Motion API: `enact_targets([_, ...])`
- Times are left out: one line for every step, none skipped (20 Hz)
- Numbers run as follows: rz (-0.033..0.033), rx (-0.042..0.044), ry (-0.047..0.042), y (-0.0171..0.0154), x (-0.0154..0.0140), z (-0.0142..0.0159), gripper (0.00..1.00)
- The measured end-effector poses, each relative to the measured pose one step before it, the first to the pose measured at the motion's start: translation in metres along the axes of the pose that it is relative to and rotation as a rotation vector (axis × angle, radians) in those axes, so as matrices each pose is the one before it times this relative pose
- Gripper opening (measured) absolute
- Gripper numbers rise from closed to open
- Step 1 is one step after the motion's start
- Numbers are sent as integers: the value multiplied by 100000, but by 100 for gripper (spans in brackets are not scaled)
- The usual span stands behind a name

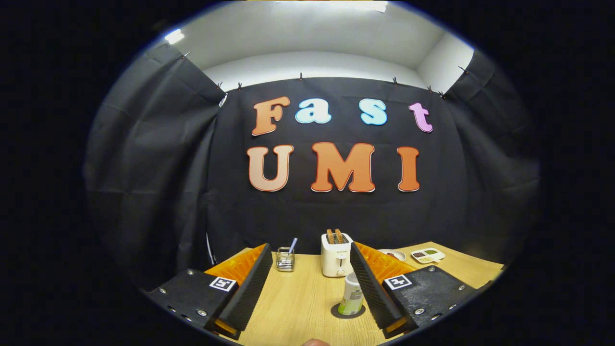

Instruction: Take the bottle from table, then pour the juice into the cup, finally place the bottle on the coaster

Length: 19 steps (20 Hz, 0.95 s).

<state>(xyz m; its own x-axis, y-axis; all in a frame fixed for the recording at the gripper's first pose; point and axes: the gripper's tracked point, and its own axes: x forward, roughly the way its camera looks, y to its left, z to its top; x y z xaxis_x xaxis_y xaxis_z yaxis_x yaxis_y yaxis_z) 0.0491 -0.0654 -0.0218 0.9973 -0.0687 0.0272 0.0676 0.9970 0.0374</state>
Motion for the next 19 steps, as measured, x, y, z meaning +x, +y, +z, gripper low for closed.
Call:
enact_targets([806,250,-1419,531,-578,1188,96])
enact_targets([1193,391,-1307,578,-591,972,96])
enact_targets([979,596,-1499,541,-598,761,96])
enact_targets([1052,226,-899,384,-513,622,96])
enact_targets([612,508,-755,205,-459,447,96])
enact_targets([1290,839,-357,312,-433,222,96])
enact_targets([2353,587,-398,630,-172,48,96])
enact_targets([2383,313,-578,584,-195,198,96])
enact_targets([1079,-39,-153,147,-107,76,96])
enact_targets([29,263,-358,8,-148,62,96])
enact_targets([411,-57,338,139,18,-111,96])
enact_targets([250,-66,89,212,6,99,96])
enact_targets([276,-80,-312,250,-52,177,96])
enact_targets([242,-229,-294,247,-49,264,96])
enact_targets([133,7,-378,159,35,133,96])
enact_targets([192,-45,26,109,-62,86,96])
enact_targets([-256,-263,90,-40,76,-26,96])
enact_targets([-726,-580,234,-128,-33,26,96])
enact_targets([-1110,-630,404,-275,18,-87,96])
